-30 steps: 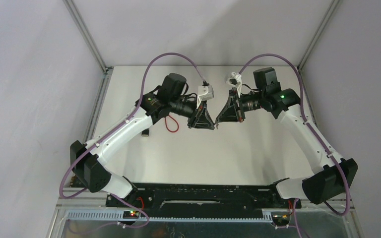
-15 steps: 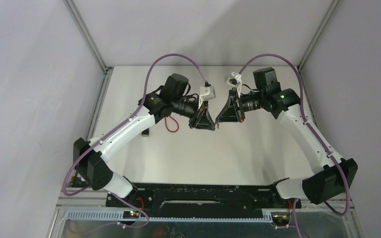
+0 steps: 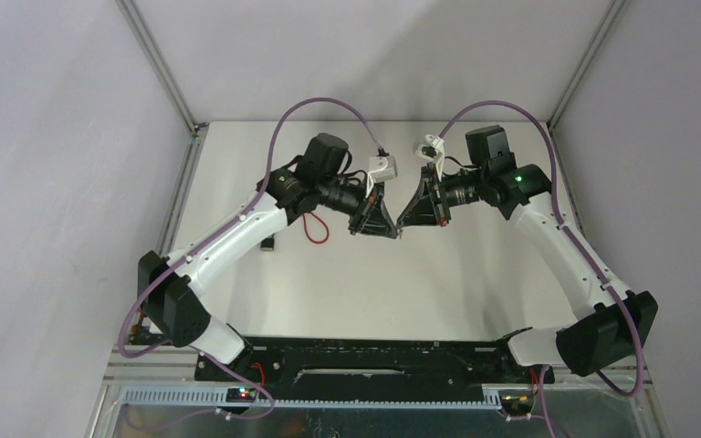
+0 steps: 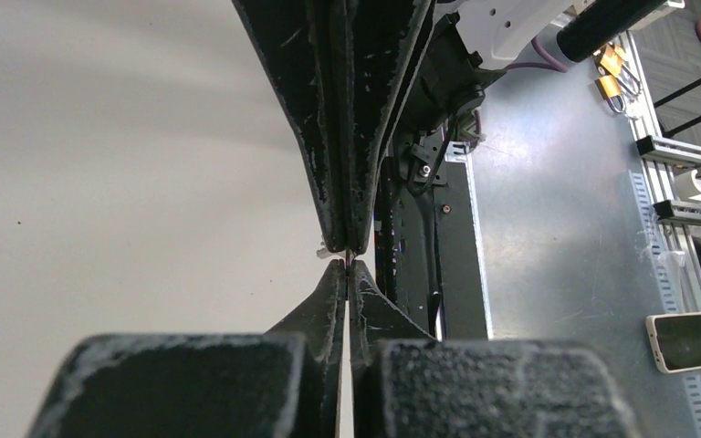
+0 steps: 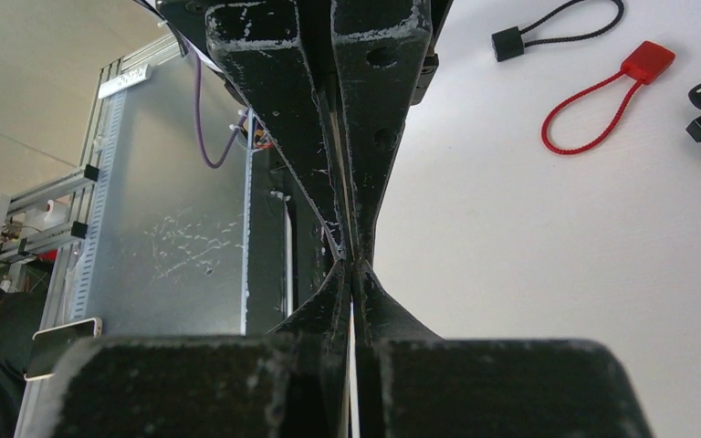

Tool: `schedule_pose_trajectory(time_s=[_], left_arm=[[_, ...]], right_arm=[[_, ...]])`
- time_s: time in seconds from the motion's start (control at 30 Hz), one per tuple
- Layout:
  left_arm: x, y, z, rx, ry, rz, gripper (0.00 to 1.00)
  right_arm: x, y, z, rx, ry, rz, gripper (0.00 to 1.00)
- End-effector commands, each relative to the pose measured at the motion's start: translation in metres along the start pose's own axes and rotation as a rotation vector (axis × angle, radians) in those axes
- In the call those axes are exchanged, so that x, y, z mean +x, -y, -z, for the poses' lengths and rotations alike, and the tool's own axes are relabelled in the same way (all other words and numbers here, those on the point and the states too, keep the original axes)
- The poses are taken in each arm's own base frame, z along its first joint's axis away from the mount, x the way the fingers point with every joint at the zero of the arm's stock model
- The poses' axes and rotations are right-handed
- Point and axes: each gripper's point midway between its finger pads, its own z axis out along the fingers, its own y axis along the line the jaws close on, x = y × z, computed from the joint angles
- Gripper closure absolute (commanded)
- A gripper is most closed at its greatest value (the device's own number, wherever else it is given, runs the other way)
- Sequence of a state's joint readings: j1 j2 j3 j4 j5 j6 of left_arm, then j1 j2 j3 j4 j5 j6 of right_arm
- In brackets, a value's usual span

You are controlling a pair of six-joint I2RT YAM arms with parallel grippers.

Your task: Unlock with the key

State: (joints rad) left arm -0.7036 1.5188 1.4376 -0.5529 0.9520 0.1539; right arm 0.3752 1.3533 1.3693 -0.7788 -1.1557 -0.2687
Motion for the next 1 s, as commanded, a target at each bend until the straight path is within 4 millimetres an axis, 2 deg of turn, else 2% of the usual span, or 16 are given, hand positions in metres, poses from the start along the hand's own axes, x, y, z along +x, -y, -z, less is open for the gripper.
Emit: schedule_pose_trajectory(time_s=[0.0, 0.27, 0.5, 0.67, 0.83, 0.97], left_arm=[[-0.032, 0.011, 0.007, 0.037, 0.062, -0.059, 1.0], [-0.024, 0.008, 0.013, -0.01, 0.024, -0.088, 1.0], [-0.004, -0.005, 0.029, -0.172, -0.169, -0.18, 1.0], [0.01, -0.003, 0.033, -0.208, -0.261, -0.176, 1.0], [0.007, 0.006, 0.032, -0.208, -0.243, -0.187, 1.0], [0.001, 0.015, 0.031, -0.181, -0.218, -0.192, 1.0]], right_arm=[[-0.007, -0.007, 0.004, -0.005, 0.025, 0.041, 1.0], [-0.003, -0.004, 0.008, 0.026, 0.017, 0.057, 0.98], [0.004, 0.0, 0.016, 0.11, 0.012, 0.109, 0.64], [-0.007, -0.007, 0.017, 0.108, 0.045, 0.154, 0.54], [-0.016, -0.015, 0.01, 0.089, 0.06, 0.206, 0.41], [-0.016, -0.018, 0.0, 0.056, 0.053, 0.203, 0.37]])
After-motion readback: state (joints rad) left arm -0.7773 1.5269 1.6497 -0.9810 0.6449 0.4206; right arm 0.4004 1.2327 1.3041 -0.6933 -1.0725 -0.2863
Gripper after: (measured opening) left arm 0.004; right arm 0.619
